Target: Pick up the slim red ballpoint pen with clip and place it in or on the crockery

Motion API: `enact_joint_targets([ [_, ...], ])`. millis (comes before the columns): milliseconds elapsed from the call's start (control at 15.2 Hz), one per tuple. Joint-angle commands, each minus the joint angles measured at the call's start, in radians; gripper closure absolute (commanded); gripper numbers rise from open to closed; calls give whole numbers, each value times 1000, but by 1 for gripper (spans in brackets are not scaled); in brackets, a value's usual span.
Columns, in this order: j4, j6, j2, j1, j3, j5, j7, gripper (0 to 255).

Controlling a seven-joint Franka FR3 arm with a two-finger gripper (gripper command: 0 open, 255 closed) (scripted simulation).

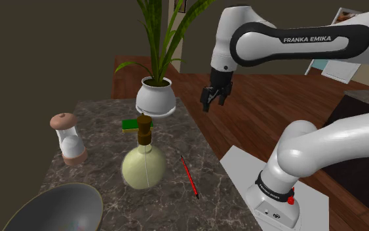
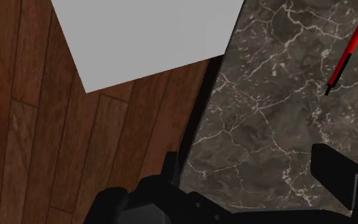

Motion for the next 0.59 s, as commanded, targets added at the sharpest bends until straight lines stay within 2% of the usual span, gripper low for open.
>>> enact_joint_targets([
  [0, -38, 36, -4, 8, 51, 37, 88, 0],
  [528, -114, 242, 115, 28, 264, 168, 418, 0],
])
